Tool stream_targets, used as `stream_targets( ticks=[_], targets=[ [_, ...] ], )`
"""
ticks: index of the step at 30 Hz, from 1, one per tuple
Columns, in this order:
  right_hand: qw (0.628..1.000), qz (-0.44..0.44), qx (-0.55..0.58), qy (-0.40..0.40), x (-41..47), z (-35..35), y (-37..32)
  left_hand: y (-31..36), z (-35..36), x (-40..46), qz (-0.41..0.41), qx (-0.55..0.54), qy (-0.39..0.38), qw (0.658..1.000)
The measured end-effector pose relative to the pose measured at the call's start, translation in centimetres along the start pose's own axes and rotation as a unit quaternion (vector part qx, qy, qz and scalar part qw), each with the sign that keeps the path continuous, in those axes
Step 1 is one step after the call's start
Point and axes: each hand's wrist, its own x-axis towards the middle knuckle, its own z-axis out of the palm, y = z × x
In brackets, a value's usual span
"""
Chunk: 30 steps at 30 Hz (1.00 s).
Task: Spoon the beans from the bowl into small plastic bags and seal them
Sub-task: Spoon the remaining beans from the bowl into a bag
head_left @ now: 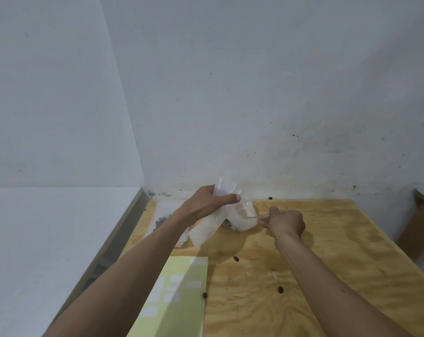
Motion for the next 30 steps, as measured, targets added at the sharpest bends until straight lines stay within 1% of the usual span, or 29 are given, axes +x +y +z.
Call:
stream_targets(
  ticks=[6, 8, 11, 15, 20, 23, 26, 30],
  targets=[
    [0.998, -0.063, 0.008, 0.002, -0.5, -0.4, -0.9, -1.7, -1.0, -1.2, -0.011, -0.009, 0.013, 1.000],
    [0.997, -0.072, 0.016, 0.004, -0.7, -0.8, -1.5, -2.4, -1.0, -1.1, -0.001, -0.010, 0.014, 1.000],
    [0.997, -0.079, 0.025, 0.008, -0.9, -1.4, -2.3, -2.8, -0.6, -1.1, 0.010, 0.018, 0.016, 1.000],
    [0.996, -0.082, 0.004, 0.025, -1.2, -2.0, -2.7, -2.9, 0.3, -1.3, 0.015, 0.042, 0.022, 0.999],
    [0.998, -0.048, -0.001, 0.034, -1.3, -1.9, -2.2, -3.2, 1.0, -1.7, -0.013, 0.012, -0.008, 1.000],
    [0.999, -0.042, 0.010, 0.024, -1.3, -1.7, -2.2, -3.3, 1.3, -1.6, -0.027, 0.062, -0.015, 0.998],
    [0.998, -0.058, 0.019, 0.011, -1.4, -2.0, -2.7, -3.6, 1.2, -1.1, -0.044, 0.080, 0.010, 0.996],
    [0.997, -0.073, 0.022, 0.002, -1.5, -2.9, -3.6, -3.7, 1.0, -1.4, -0.031, 0.070, 0.068, 0.995]
  ],
)
